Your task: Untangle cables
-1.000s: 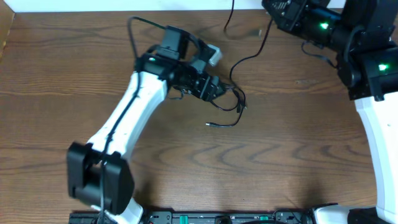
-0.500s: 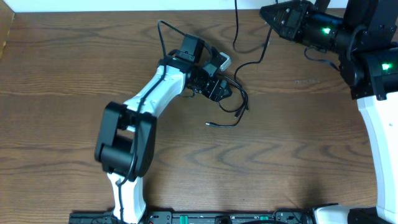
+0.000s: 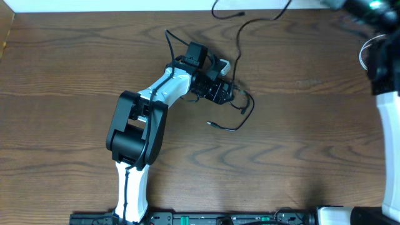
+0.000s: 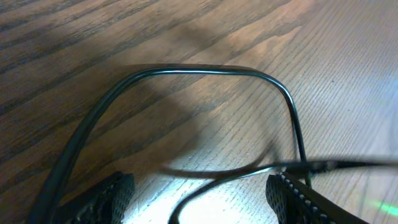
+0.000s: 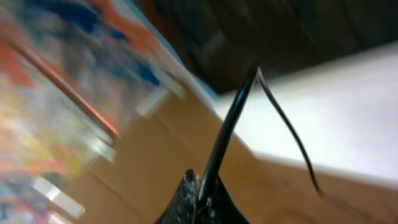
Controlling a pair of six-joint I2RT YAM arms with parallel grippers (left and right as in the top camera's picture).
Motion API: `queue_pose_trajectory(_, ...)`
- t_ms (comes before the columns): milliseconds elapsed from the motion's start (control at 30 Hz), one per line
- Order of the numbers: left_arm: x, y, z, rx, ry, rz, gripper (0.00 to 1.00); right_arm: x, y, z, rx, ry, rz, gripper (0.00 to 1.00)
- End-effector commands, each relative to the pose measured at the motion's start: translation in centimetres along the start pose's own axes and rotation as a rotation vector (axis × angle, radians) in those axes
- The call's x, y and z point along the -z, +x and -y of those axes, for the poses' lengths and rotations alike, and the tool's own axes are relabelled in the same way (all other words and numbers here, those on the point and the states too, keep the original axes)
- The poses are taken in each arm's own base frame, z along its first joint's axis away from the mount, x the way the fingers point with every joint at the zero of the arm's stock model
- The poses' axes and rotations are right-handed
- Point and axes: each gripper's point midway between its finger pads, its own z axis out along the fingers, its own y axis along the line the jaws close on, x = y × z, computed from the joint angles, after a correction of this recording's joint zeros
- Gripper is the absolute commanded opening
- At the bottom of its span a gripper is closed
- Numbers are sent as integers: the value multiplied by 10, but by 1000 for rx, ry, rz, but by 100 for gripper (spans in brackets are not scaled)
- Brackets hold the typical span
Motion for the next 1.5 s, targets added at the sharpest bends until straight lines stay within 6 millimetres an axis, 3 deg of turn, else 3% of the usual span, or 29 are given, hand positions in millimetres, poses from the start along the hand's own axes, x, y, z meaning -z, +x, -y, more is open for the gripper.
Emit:
queue_pose_trajectory(0, -11, 12, -16, 39, -56, -40, 74, 21, -24, -27, -111, -68, 34, 1)
queue_pose_trajectory(100, -11, 12, -17, 39, -57, -39, 74, 39, -45, -33, -80, -84, 89, 1)
queue_pose_trajectory(200, -9, 10, -15, 40, -58, -34, 74, 53, -51, -14, -86, -21, 88, 1)
queue_pose_trajectory(333, 12, -4, -4, 28, -69, 7, 79, 63, -42, 28, -108, 119, 61, 1)
queue_pose_trajectory(533, 96, -16, 19, -4, -264, 54, 85, 88, -20, 109, -113, 459, 76, 1)
queue_pose_trajectory(733, 165, -23, 58, -33, -318, 159, 86, 126, -25, 157, -39, 764, 150, 1)
queue_pose_trajectory(867, 194, -24, 72, -45, -349, 213, 86, 164, -33, 178, -50, 921, 210, 1)
queue_pose_trajectory(933, 205, -24, 77, -52, -367, 233, 87, 194, -45, 185, -60, 986, 266, 1)
queue_pose_trajectory(1133, 206, -24, 79, -56, -360, 238, 86, 269, -71, 185, -80, 1125, 424, 1)
queue_pose_trajectory(1333, 205, -25, 80, -58, -353, 239, 86, 359, -66, 199, -172, 1384, 548, 1)
queue_pose_trajectory(1467, 205, -25, 80, -58, -353, 239, 86, 395, -64, 214, -186, 1538, 600, 1)
